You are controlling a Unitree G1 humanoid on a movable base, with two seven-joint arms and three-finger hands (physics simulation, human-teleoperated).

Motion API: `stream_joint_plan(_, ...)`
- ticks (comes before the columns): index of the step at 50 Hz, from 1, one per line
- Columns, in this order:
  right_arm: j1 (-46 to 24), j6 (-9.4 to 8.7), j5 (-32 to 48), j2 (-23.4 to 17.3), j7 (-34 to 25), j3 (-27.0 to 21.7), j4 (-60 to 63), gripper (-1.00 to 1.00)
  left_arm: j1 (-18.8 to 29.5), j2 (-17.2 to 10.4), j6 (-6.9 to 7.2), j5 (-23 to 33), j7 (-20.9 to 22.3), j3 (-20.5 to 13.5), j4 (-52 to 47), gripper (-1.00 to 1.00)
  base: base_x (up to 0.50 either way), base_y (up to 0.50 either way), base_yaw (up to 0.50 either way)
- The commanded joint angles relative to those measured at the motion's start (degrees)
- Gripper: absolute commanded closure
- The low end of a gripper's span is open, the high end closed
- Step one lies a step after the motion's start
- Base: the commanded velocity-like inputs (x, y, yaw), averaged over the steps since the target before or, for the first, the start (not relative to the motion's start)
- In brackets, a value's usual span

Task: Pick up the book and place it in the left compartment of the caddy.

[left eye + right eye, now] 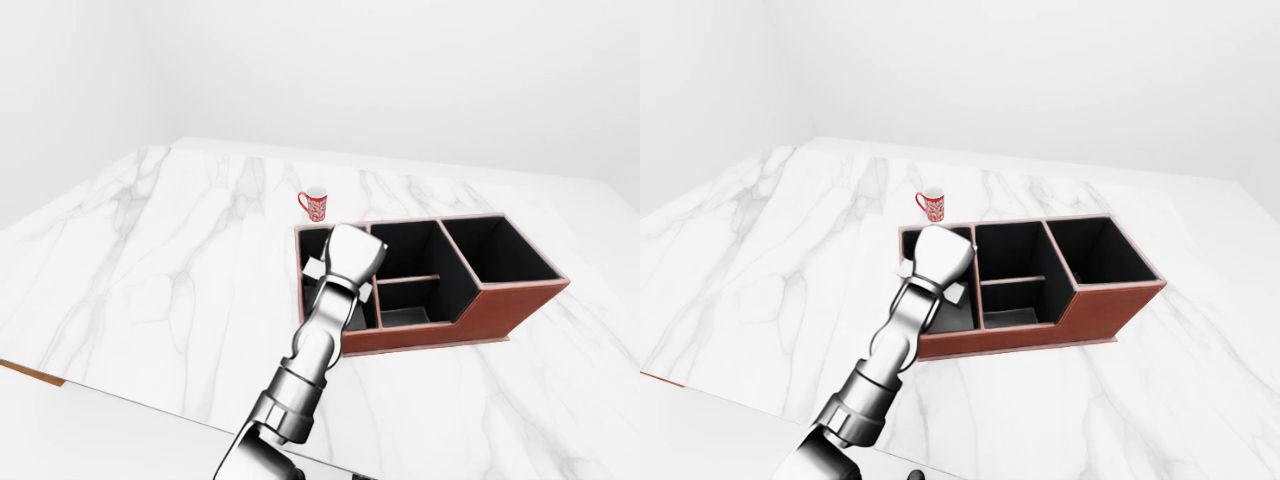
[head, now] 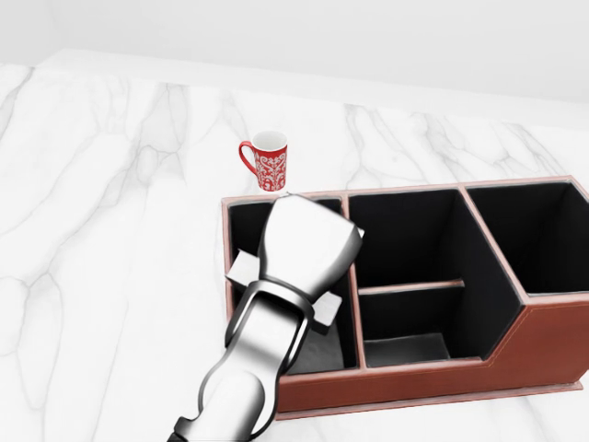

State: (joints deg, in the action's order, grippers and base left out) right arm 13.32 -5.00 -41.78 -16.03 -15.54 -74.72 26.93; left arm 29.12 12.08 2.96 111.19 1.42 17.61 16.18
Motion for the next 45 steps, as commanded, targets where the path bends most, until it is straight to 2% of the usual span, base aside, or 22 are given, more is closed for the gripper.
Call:
stream_joint_plan(1,0.11,0.0,-0.25,-0.15,0.08,-0.21,0.08,-1.0,2.54,0.33,1.39,-1.31,-2.59,-1.07,5.58,1.0,0.0,0.0,0.0)
stream_joint_plan(4,0.07,0.0,-0.19,-0.15,0.08,-0.22,0.1,-1.0,3.3,0.23,2.04,-2.08,-3.89,-1.32,8.69,1.0,0.0,0.0,0.0)
stream_joint_plan(11,-0.03,0.0,0.2,0.01,-0.12,0.14,-0.22,-1.0,5.04,-0.12,2.04,-4.14,-7.26,-1.89,15.88,1.0,0.0,0.0,0.0)
stream_joint_plan(27,0.06,0.0,0.0,0.03,-0.11,-0.18,0.18,-1.0,6.6,-0.52,2.04,-5.88,-9.63,-1.71,21.55,1.0,0.0,0.0,0.0)
stream_joint_plan(28,-0.09,0.0,0.34,0.09,-0.21,0.14,-0.06,-1.0,7.67,-0.46,2.04,-6.41,-11.58,-2.27,25.16,1.0,0.0,0.0,0.0)
stream_joint_plan(30,-0.08,0.0,0.35,0.09,-0.2,0.18,-0.09,-1.0,8.03,-0.46,2.04,-6.65,-11.96,-2.25,25.92,1.0,0.0,0.0,0.0)
stream_joint_plan(31,-0.16,0.0,0.65,0.19,-0.36,0.44,-0.36,-1.0,9.1,-0.19,2.04,-7.01,-13.63,-2.52,28.93,1.0,0.0,0.0,0.0)
stream_joint_plan(45,0.11,0.0,0.89,0.33,-0.55,0.32,0.17,-1.0,13.41,-0.33,2.04,-11.29,-19.22,-3.06,39.98,1.0,0.0,0.0,0.0)
